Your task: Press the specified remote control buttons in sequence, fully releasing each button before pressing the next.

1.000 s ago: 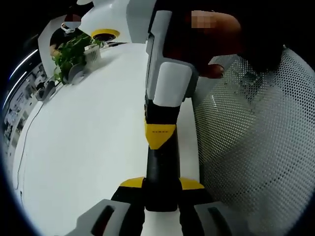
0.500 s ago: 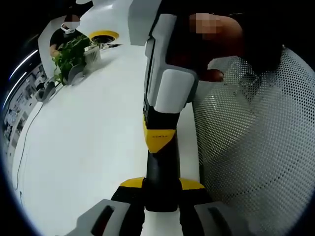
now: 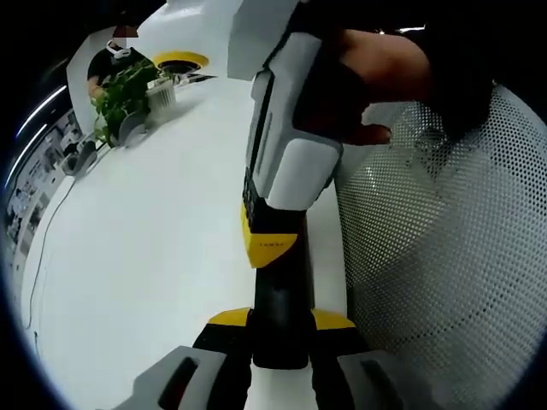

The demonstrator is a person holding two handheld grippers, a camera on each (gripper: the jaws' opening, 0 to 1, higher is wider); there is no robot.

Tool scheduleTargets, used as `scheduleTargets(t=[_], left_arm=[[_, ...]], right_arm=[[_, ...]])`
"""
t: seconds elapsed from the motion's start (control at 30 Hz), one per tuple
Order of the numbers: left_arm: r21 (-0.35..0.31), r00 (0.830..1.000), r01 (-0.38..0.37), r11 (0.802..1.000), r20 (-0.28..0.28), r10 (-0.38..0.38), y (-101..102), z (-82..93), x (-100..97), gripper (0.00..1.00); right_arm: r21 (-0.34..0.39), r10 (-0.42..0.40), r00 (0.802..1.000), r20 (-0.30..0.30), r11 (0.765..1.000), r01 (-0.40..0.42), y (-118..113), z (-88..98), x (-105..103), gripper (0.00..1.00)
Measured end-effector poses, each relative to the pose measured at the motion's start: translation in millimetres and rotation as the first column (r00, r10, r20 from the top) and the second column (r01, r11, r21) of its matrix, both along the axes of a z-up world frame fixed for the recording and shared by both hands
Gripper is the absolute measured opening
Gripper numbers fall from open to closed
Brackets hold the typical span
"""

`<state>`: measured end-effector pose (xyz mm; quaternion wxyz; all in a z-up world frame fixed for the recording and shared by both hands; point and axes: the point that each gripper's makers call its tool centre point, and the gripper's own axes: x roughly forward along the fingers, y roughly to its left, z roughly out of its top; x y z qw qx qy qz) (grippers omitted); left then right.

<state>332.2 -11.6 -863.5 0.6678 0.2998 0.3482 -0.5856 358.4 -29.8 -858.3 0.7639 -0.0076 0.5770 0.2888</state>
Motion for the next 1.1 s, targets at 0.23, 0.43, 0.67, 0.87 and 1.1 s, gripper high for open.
scheduleTargets(t=[0.23, 0.43, 0.67, 0.87, 1.1], left_arm=[[0.001, 1.000, -0.002, 1.000, 0.000, 0.002, 0, -0.1, 0.0, 0.25], [-0.001, 1.000, -0.004, 1.000, 0.000, 0.004, 0, -0.1, -0.2, 0.25], [-0.002, 1.000, -0.004, 1.000, 0.000, 0.004, 0, -0.2, 0.0, 0.25], [-0.002, 1.000, -0.005, 1.000, 0.000, 0.005, 0, -0.2, -0.1, 0.25], [-0.001, 1.000, -0.007, 1.000, 0.000, 0.007, 0, -0.1, -0.4, 0.25]], right_arm=[[0.025, -0.029, 0.999, -0.018, 0.999, 0.030, -2, 0.0, 0, 0.00], [0.057, -0.089, 0.993, -0.076, 0.994, 0.093, -4, 0.0, 0, 0.00], [0.058, -0.104, 0.990, -0.092, 0.992, 0.110, -6, 2.8, -2, 0.00], [0.050, -0.129, 0.985, -0.115, 0.990, 0.136, -11, 5.5, -3, 0.00], [0.040, -0.139, 0.974, -0.179, 0.988, 0.148, -13, 6.6, -11, 0.00]])
